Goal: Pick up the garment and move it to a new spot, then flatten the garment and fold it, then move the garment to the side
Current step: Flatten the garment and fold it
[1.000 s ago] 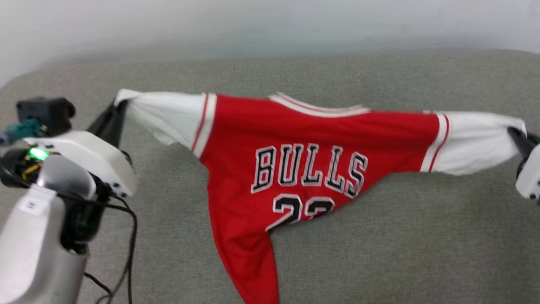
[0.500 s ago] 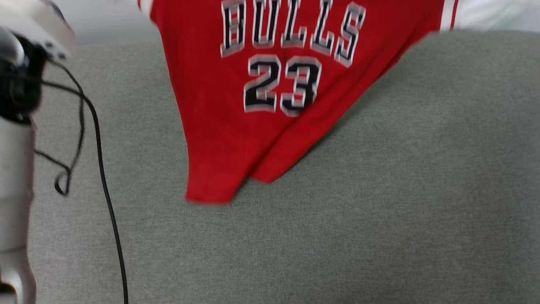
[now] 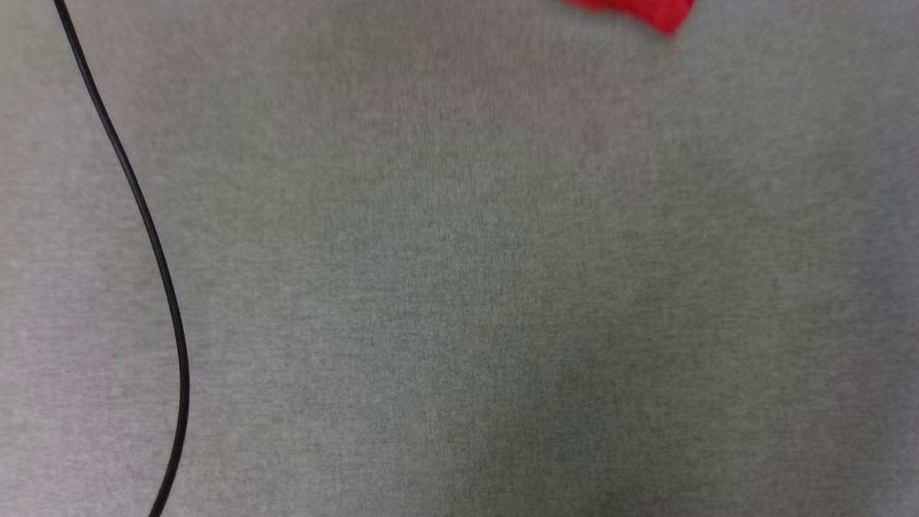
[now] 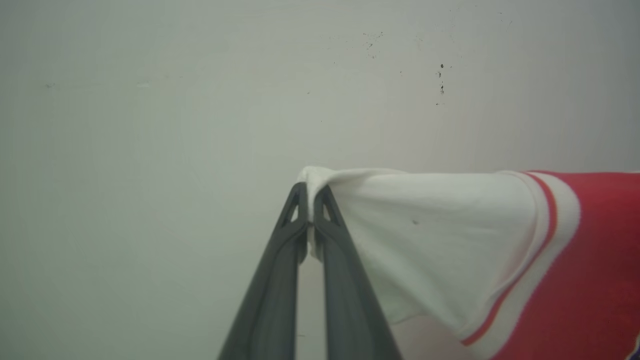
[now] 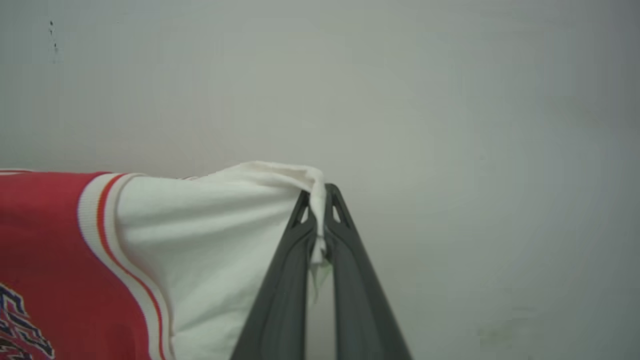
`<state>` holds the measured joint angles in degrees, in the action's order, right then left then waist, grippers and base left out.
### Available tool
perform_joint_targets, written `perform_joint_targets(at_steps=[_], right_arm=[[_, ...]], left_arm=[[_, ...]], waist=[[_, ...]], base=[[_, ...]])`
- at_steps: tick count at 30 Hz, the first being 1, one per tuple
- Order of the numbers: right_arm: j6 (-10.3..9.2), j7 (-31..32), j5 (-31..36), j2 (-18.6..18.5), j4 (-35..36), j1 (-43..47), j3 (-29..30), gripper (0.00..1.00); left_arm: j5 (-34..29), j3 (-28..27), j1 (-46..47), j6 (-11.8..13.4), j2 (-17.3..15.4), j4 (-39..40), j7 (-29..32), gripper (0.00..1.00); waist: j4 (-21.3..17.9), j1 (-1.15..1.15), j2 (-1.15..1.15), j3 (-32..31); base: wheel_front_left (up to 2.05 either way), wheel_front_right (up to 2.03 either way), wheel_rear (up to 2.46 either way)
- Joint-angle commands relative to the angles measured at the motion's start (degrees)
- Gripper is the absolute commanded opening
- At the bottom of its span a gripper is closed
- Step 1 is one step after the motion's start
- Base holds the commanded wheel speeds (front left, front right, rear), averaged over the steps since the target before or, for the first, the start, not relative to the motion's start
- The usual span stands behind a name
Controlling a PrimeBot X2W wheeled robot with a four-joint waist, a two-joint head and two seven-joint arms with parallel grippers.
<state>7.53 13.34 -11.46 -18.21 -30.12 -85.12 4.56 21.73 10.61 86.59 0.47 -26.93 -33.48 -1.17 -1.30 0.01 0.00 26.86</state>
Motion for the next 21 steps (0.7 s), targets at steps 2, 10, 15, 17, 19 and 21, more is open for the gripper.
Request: perform_joint_targets(at_steps=[2,10,15,17,19,21], right_arm=[[-0.08,-1.23,0.16,-0.29,-1.76,-3.03,-0.97,0.00],[-0.08,-5.54,-2.51,0.59,-8.19,-6.17,-6.20,0.00],[-0.08,-7.87,-6.93,0.62,-12.63,-2.93,-10.63,0.00],[-0.08,-9.00,-8.88,-0.11,-13.57,-0.69,-12.79,0.00],[-0.08,-10.04,-11.31,-0.64,-13.80,2.73,-14.73,0.00],[-0.08,-11.29,-14.51,-1.00,-13.64,7.48,-16.24,0.00]], left_arm=[[-0.20,0.18,2.52,-0.46,0.14,-2.17,-1.45,0.00],[1.89,0.22,3.74,-3.71,1.37,-10.71,-5.13,0.00],[4.91,-0.46,-0.40,-6.04,2.00,-16.41,-7.42,0.00],[6.55,-1.02,-2.84,-6.57,2.41,-18.22,-8.45,0.00],[8.26,-1.50,-6.19,-7.06,2.93,-19.48,-9.43,0.00],[10.07,-2.02,-10.47,-7.47,3.52,-20.22,-10.61,0.00]], waist=[[0.14,-0.01,0.00,5.16],[0.00,-0.01,0.00,9.62],[-0.13,-0.01,0.00,9.93],[0.02,-0.01,0.00,9.38],[0.22,-0.01,0.00,9.13],[0.40,-0.01,0.00,7.81]], base=[[0.00,0.00,0.00],[0.00,0.00,0.00],[0.00,0.00,0.00],[0.00,0.00,0.00],[0.00,0.00,0.00],[0.00,0.00,0.00]])
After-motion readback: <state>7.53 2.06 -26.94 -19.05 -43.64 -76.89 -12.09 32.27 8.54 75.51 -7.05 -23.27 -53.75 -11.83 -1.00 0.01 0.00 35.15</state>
